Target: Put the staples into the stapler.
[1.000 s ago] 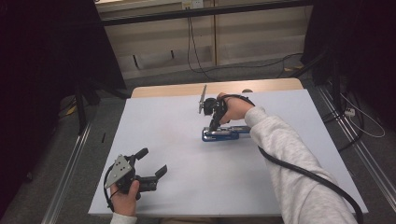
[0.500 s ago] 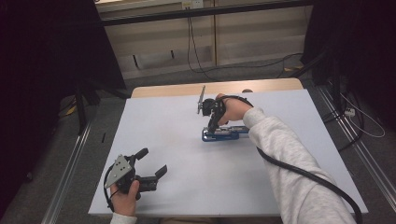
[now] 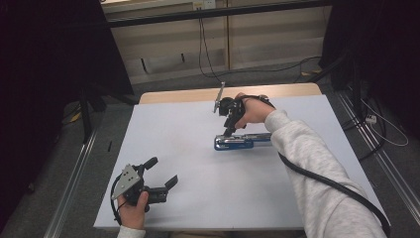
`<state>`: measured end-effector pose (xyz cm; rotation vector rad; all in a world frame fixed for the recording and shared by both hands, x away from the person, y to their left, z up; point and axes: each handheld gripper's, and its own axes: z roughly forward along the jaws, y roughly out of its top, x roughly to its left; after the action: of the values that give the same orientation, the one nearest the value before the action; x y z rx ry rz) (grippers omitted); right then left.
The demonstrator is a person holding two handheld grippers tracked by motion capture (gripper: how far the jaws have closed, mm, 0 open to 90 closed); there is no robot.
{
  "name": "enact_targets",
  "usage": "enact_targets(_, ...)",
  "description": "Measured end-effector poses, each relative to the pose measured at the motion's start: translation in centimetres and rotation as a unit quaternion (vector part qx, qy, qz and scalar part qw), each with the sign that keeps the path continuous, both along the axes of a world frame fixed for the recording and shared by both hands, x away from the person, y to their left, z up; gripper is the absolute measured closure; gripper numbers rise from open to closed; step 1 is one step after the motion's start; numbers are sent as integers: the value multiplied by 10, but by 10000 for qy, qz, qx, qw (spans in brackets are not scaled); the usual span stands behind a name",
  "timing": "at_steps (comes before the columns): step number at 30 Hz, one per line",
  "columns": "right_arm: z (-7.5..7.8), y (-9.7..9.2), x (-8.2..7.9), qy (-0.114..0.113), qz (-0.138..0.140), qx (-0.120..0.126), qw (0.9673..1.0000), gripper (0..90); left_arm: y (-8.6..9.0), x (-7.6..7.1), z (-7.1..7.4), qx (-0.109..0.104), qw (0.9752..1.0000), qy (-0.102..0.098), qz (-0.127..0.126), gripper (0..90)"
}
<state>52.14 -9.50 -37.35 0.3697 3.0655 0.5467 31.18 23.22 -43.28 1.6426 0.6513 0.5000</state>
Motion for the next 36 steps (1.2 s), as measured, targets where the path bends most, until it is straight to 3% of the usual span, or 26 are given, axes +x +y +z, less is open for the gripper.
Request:
enact_targets(4, 0, -5, -1, 15, -83, 32, 10000, 491, -3, -1, -1, -148, 9998, 123, -2, 39)
enact_targets(6, -1, -8, -2, 35, -168, 83, 9998, 470, -3, 2, -1, -52, 10000, 73, -24, 39)
enact_targets(11, 0, -16, -5, -7, -248, 180, 9995, 429, -7, 5, -2, -16, 9998, 206, -78, 38)
enact_targets(12, 0, -19, -5, -24, -272, 187, 9995, 419, -6, 7, -1, 100, 9999, 131, -54, 38)
enact_targets(17, 2, -35, -7, -88, -423, 303, 9986, 388, -11, 10, -2, -14, 9993, 356, -123, 37)
enact_targets(25, 6, -55, -11, -167, -586, 472, 9970, 349, -21, 19, -2, 15, 9977, 641, -200, 35)
enact_targets(36, 7, -81, -17, -271, -874, 748, 9930, 242, -25, 25, -3, 53, 9967, 774, -254, 35)
